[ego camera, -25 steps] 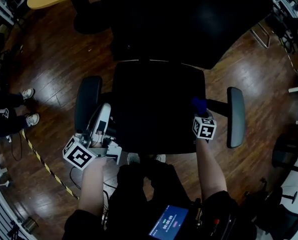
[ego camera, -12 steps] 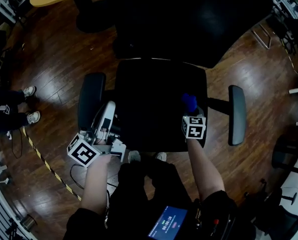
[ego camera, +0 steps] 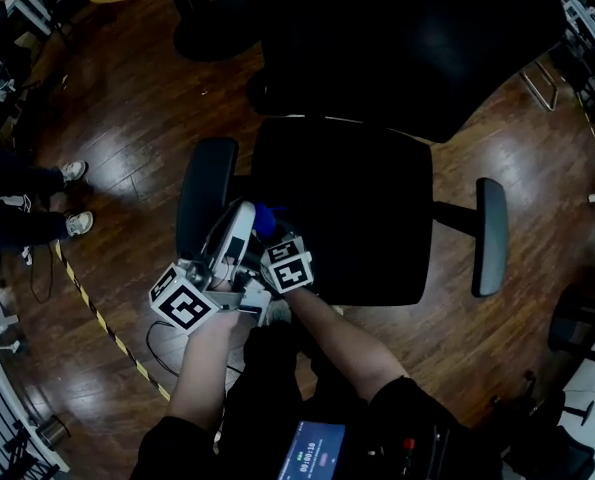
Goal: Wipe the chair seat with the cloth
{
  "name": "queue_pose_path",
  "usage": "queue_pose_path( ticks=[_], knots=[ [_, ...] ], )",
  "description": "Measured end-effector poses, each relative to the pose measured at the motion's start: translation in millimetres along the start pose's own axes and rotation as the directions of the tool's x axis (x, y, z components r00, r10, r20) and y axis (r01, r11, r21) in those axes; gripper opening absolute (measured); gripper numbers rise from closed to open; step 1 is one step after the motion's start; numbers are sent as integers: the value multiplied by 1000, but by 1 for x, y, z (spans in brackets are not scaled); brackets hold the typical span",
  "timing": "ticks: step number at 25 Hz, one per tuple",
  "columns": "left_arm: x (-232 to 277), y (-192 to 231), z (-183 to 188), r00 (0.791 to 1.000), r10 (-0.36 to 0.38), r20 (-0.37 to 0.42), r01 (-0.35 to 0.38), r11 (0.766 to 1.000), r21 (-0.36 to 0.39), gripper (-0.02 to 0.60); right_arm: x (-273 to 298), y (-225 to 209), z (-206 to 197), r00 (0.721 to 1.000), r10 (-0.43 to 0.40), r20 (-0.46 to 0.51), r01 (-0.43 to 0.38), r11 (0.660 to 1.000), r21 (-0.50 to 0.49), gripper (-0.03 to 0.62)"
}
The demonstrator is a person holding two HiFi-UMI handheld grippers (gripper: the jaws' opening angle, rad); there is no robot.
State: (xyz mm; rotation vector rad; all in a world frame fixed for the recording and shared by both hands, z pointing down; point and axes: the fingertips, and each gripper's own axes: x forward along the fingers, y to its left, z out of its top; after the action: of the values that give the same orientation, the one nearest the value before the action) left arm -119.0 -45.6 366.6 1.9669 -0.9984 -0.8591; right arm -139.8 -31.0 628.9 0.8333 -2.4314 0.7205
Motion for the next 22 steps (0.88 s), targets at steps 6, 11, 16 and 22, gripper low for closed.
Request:
queue_pose_path(
  ticks=[6,11,16,22],
  knots=[
    [-10,6,1,1000,18,7,-18,1000,9,-8,2,0,-15,1000,9,6,-9,999,-42,81],
    [-11,4,0,1000,16,2,-16,1000,12,-8,-46,-78,-43,990,-134,-41,133,991,-28,81],
    [-8,10,-9,1000,30,-5,-30,1000,7,-8,-143,-191,-84,932,-354,-82,358,933,39,81],
    [-5,7,-22,999,37,-33,-37,999,7,-8,-251,-278,-104,824,-558,-101,567,816,114,81]
  ],
)
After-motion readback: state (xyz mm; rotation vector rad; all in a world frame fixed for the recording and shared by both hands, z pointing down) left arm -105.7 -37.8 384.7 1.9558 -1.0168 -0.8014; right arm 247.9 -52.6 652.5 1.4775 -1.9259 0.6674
